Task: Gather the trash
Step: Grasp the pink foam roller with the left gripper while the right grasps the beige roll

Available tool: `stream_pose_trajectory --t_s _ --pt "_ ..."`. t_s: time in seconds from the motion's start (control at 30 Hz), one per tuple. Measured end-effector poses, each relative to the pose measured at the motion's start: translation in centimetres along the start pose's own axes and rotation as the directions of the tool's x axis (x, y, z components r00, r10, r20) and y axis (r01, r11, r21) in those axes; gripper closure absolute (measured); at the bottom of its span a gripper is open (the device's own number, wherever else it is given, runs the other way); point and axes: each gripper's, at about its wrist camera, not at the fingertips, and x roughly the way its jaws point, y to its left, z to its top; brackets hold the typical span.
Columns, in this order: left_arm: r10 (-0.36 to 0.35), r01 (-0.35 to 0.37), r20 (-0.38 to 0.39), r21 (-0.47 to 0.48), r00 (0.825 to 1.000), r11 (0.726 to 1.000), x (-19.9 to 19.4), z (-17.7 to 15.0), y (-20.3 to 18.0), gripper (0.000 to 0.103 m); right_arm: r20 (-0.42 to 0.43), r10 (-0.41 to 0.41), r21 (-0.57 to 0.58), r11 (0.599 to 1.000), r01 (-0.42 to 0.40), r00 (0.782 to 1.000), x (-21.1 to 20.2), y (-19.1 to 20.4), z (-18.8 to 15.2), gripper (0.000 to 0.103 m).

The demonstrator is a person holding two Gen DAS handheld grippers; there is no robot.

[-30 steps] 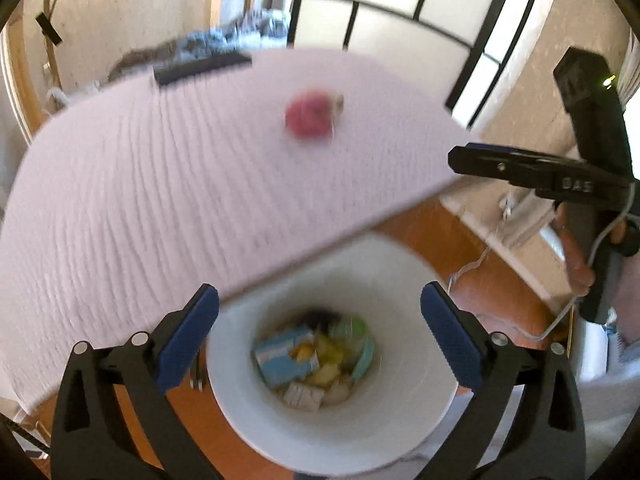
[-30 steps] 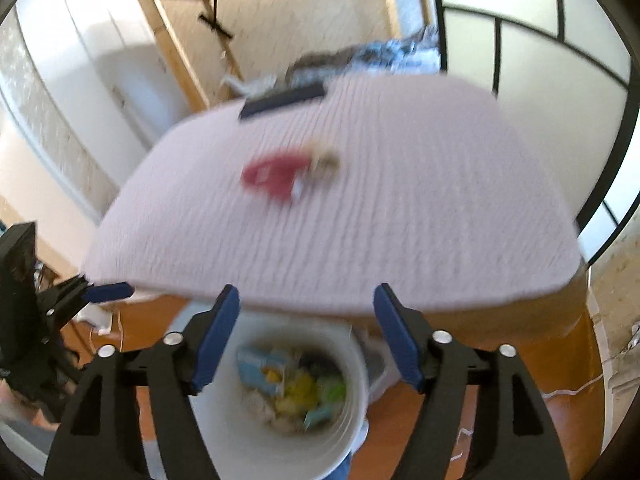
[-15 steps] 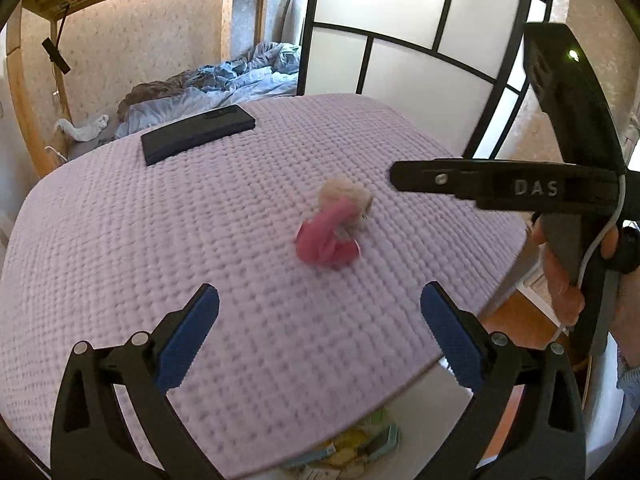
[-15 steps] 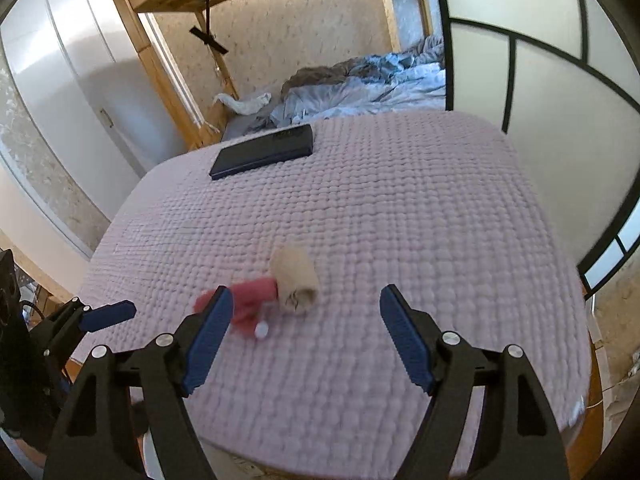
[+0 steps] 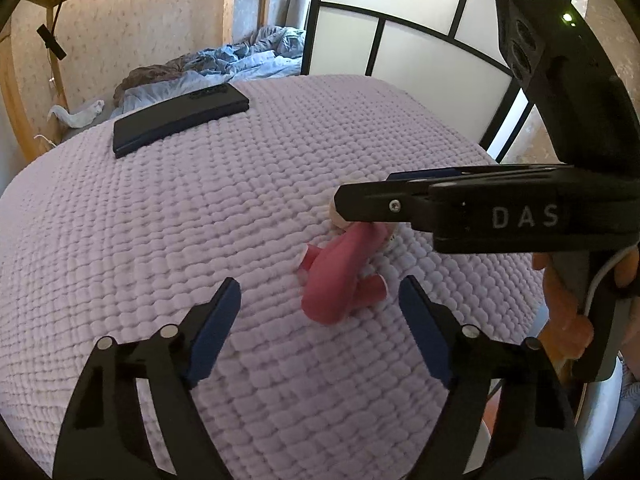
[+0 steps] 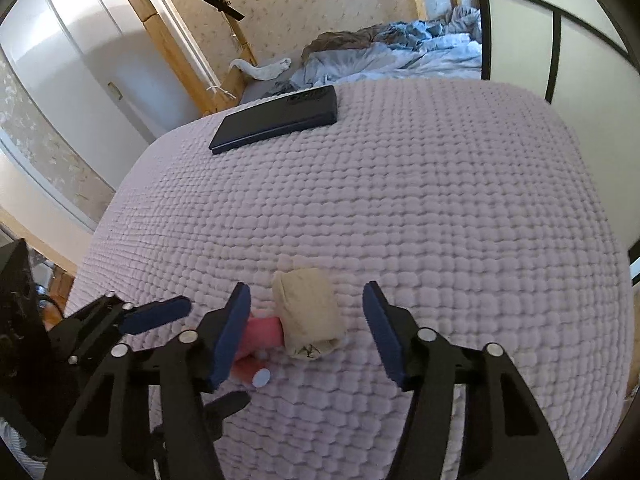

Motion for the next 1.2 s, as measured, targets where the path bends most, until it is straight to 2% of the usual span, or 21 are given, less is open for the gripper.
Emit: stream_pose_trajectory --t_s 0.03,0.1,0.17,0.23,0.3,0.47,0.57,0.77,1.07,1.1,1.17,1.2 --pt "-0.005 0.005 -0.001 0.004 1.000 1.000 0.1 0.0 0.0 0.022 -0.006 0.016 0.015 1.000 -0.016 1.000 0.1 -0.3 0.0 0.048" --pt "-0.011 0.011 -0.005 0.011 1.000 1.000 0.3 0.0 -0.1 0.033 -0.011 0.030 0.035 0.999 -0.030 0.999 0.1 -0.8 0.0 0.048" --pt "-0.026 0.026 -0.011 0.017 1.000 1.000 0.4 -0.2 -0.2 0.037 -0.012 0.033 0.041 0.999 -0.032 0.999 -0.1 -1.1 -0.2 0.049" --pt "-0.039 0.039 -0.003 0.026 0.999 0.999 0.5 -0.2 -0.3 0.044 -0.012 0.042 0.043 0.998 -0.042 0.999 -0.2 -1.2 -0.4 0.050" --pt "-0.060 0.060 0.000 0.036 0.998 0.998 0.5 -0.3 -0.5 0.055 -0.012 0.058 0.050 0.997 -0.058 0.998 -0.2 -1.4 -0.4 0.056" --pt "-0.072 0.072 0.001 0.030 0.997 0.997 0.1 -0.4 -0.3 0.060 -0.008 0.065 0.031 0.997 -0.065 0.998 -0.1 -1.0 -0.2 0.070" --pt "-0.086 0.086 0.007 0.005 0.996 0.996 -0.5 -0.6 0.2 0.070 0.000 0.065 0.034 0.997 -0.065 0.998 -0.1 -1.0 -0.2 0.071" --pt "-0.092 0.092 0.016 -0.027 0.996 0.995 -1.3 -0.8 1.1 0.075 0.030 0.050 0.031 0.998 -0.051 0.998 -0.8 -1.1 -0.2 0.071" --pt "-0.087 0.087 0.018 -0.038 0.996 0.995 -1.6 -0.8 1.3 0.072 0.043 0.004 0.005 1.000 -0.005 0.999 -1.8 -1.0 -0.7 0.071" --pt "-0.087 0.087 0.008 -0.040 0.996 0.995 -1.5 -0.8 1.4 0.055 0.040 -0.004 0.000 1.000 0.004 0.999 -1.8 -1.0 -0.9 0.071" --pt "-0.080 0.080 -0.001 -0.038 0.997 0.996 -1.2 -0.7 1.3 0.028 0.032 -0.024 -0.014 1.000 0.025 0.999 -1.6 -0.8 -1.2 0.071" --pt "-0.082 0.082 0.009 -0.030 0.997 0.996 -1.2 -0.7 1.2 0.028 0.028 -0.038 -0.024 0.999 0.039 0.999 -1.5 -0.8 -1.4 0.071"
